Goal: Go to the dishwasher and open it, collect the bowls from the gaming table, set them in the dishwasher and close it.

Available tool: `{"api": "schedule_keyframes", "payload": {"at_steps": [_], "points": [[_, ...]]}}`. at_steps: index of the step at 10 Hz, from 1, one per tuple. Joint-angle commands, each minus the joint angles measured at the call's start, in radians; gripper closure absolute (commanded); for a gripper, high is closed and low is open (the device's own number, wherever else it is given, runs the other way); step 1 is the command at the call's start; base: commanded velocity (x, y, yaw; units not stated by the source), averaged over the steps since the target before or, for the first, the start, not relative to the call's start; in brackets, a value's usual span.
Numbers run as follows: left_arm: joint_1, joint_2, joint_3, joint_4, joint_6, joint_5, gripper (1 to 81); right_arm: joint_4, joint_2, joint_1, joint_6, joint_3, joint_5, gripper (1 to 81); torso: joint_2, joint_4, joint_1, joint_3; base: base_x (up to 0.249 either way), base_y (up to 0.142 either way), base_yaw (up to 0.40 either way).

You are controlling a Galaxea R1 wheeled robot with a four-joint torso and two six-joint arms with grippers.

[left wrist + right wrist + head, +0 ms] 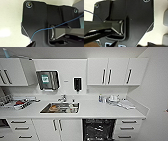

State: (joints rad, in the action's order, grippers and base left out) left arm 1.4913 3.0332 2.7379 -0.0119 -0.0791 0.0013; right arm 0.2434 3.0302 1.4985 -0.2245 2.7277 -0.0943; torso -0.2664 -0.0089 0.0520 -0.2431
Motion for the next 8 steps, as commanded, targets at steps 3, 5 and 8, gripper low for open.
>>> {"api": "schedule_keyframes", "payload": {"at_steps": [3,5,8], "points": [[-0.053,0.000,0.000,-0.006,0.006,0.057,1.0,0.008,0.006,-0.048,0.004,-0.002,-0.053,1.0,0.000,0.000,0.000,0.000,0.000,0.000,0.000],[-0.055,-0.002,0.000,-0.006,0.006,0.057,1.0,0.010,0.008,-0.049,0.005,-0.003,-0.051,1.0,0.000,0.000,0.000,0.000,0.000,0.000,0.000],[-0.053,-0.002,0.000,-0.006,0.006,0.057,1.0,0.010,0.008,-0.048,0.005,-0.003,-0.051,1.0,0.000,0.000,0.000,0.000,0.000,0.000,0.000]]}}
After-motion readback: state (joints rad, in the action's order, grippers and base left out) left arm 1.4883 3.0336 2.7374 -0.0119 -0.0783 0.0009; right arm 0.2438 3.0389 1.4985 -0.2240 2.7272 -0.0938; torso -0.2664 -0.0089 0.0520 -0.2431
